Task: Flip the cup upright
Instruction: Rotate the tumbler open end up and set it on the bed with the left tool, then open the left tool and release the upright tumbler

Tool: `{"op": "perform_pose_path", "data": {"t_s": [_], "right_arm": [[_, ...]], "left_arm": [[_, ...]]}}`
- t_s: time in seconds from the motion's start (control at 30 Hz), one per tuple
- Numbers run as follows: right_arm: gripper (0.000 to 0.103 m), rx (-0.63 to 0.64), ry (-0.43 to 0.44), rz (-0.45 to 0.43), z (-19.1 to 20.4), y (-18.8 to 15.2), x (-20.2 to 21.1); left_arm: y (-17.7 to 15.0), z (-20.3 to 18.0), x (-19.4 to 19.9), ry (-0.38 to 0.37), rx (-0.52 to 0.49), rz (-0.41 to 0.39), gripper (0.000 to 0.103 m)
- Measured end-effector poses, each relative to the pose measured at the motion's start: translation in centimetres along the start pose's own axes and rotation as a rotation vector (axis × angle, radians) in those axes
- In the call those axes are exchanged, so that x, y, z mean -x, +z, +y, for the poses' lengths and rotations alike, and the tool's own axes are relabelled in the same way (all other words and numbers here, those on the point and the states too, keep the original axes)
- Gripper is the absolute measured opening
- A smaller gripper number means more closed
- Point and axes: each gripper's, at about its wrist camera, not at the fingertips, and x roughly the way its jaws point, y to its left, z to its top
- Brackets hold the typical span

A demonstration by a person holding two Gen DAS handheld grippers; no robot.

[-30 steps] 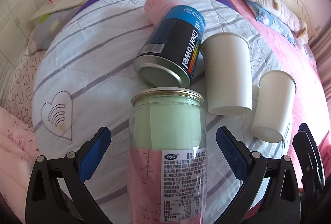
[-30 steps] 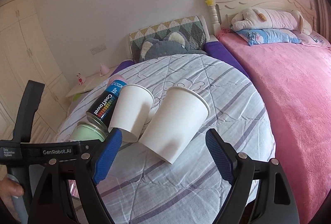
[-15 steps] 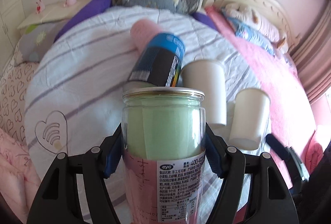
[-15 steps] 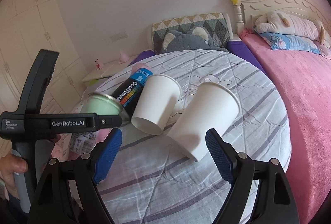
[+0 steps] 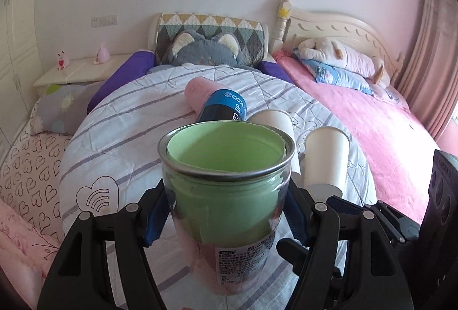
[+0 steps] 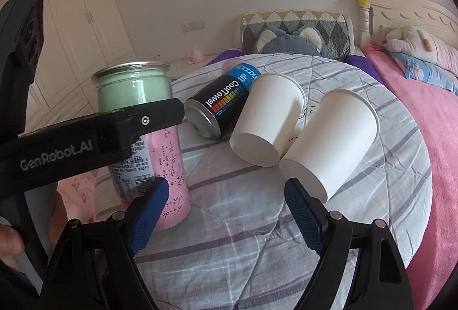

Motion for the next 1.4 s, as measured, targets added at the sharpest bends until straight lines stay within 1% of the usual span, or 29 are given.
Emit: {"op": "perform_pose_path", "data": {"t_s": [0.07,0.17,0.23,0.27,0.3,0.5,0.63,0.83,0.9,0.93,1.07,1.27,1.4], "right_arm": [[0.084,-0.002,-0.007,-0.002,-0.1,-0.1,0.5],[0.084,-0.004,-0.030,-0.008,0.0,-0.3,1.1],[0.084,-0.010,-0.045,-0.015,0.0,-0.4,1.5],[0.084,-0.013,-0.045,-0.016,0.0,-0.4,1.7],[0.084,-0.016,-0.048,-0.017,0.0,-0.4,1.8],[0.084,-0.004,-0.077,-0.016,0.8,-1.0,2.8],[0.084,-0.009,-0.082,-0.014,1.4,-1.4,3.8],[0.084,-0.022,-0.093,-0.035,2.2,-2.0,5.3],[0.084,-0.030,-0.105,-0.046,2.3,-1.9,5.8],[0.084,-0.033,-0.107,-0.048,2.3,-1.9,6.1],[0.084,-0.021,-0.130,-0.070,3.1,-1.9,7.5],[0.084,0.008,-0.211,-0.093,4.2,-2.1,8.9],[0.084,0.002,-0.215,-0.117,4.4,-2.3,9.7]], "left_arm": [[-0.5,0.0,-0.2,-0.009,0.002,0.024,0.071],[-1.0,-0.2,0.1,-0.006,0.005,0.025,0.074],[-1.4,-0.5,0.6,0.006,-0.006,0.012,0.084],[-1.6,-0.6,0.9,0.010,-0.006,0.007,0.092],[-1.9,-0.7,1.2,0.014,0.000,0.000,0.097],[-2.6,-0.5,2.8,-0.008,0.016,0.000,0.100],[-3.0,-0.6,3.6,-0.022,0.017,0.008,0.100],[-3.4,-0.8,6.2,-0.015,0.003,-0.051,0.101],[-3.4,-0.9,7.3,0.018,-0.011,-0.077,0.102],[-3.5,-1.1,7.7,0.041,-0.023,-0.081,0.102],[-4.1,-1.1,9.5,0.084,-0.049,-0.086,0.102],[-5.4,0.0,11.7,0.111,0.001,-0.073,0.103],[-6.3,0.2,13.0,0.190,0.003,-0.105,0.103]]}}
